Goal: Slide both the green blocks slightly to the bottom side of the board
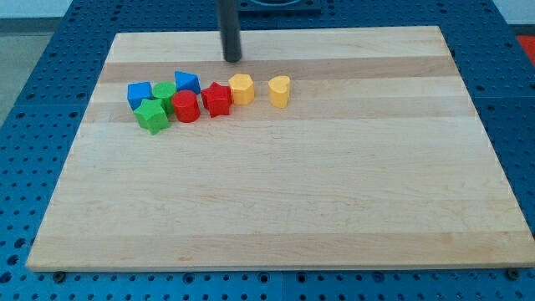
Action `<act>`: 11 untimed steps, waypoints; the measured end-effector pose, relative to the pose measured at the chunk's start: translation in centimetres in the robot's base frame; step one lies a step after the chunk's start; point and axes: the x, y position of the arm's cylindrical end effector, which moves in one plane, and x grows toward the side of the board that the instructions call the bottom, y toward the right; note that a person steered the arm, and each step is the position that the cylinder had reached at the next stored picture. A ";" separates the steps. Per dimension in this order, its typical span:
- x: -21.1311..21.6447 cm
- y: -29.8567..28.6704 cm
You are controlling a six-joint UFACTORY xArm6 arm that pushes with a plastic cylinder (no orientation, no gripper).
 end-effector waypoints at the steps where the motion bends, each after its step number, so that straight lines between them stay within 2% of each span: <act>1: 1.8 -4.4; 3: 1.9 -8.1; 5: 7.0 -9.2; 8: 12.2 -9.7; 9: 11.6 -9.7; 11: 0.2 -9.6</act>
